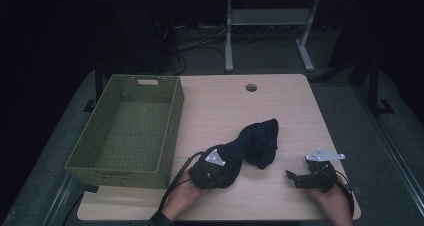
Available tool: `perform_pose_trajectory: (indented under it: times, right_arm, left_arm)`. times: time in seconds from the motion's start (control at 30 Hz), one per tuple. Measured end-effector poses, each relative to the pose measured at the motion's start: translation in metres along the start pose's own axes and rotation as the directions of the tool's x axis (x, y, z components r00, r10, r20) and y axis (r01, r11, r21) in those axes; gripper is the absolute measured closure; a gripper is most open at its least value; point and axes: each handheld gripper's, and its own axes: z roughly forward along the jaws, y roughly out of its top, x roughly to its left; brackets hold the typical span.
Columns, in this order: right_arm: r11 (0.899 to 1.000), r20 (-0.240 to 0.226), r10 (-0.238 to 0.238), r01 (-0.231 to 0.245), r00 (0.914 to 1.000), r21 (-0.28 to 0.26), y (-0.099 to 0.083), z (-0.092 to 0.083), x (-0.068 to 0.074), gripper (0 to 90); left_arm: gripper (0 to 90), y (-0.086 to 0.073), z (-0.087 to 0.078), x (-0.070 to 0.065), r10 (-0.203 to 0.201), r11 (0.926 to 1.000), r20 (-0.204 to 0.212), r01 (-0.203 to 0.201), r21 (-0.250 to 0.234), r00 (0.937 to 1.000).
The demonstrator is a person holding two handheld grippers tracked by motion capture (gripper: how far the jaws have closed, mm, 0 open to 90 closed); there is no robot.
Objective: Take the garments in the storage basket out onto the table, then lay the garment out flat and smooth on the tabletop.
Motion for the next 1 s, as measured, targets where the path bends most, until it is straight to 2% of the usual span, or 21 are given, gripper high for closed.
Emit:
perform_pose_trajectory:
  times: [0.33, 0.43, 0.57, 0.67, 0.8, 1.0]
  right_arm:
    - [1.0, -0.002, 0.0, 0.0, 1.0, 0.001, 0.0, 0.0, 0.001, 9.0]
    - [1.0, -0.007, 0.002, -0.002, 1.0, 0.028, 0.002, -0.002, 0.002, 9.6]
    - [1.0, -0.029, 0.003, -0.003, 0.9996, 0.003, 0.007, -0.009, 0.004, 14.0]
    - [1.0, -0.061, 0.008, -0.009, 0.9981, -0.018, 0.013, -0.016, 0.006, 16.0]
    - [0.999, -0.108, -0.009, 0.003, 0.9941, -0.054, 0.023, -0.024, 0.013, 21.0]
    - [0.997, -0.176, -0.023, 0.01, 0.9841, -0.075, 0.036, -0.024, 0.017, 30.5]
  left_arm:
    - [89.9, -0.004, 0.0, 0.001, 0.018, 0.9998, 0.002, -0.018, -0.012, 0.9998]
    - [89.9, -0.004, 0.001, 0.0, 0.016, 0.9997, -0.001, -0.016, -0.017, 0.9999]
    - [89.9, -0.004, 0.001, 0.0, 0.019, 0.9997, 0.0, -0.019, -0.017, 0.9998]
    - [89.8, -0.004, 0.0, 0.0, 0.026, 0.9996, -0.004, -0.026, -0.015, 0.9997]
    - [89.8, -0.004, 0.001, 0.0, 0.025, 0.9996, -0.001, -0.025, -0.013, 0.9997]
    - [89.9, -0.004, 0.001, -0.001, 0.024, 0.9995, -0.004, -0.025, -0.019, 0.9997]
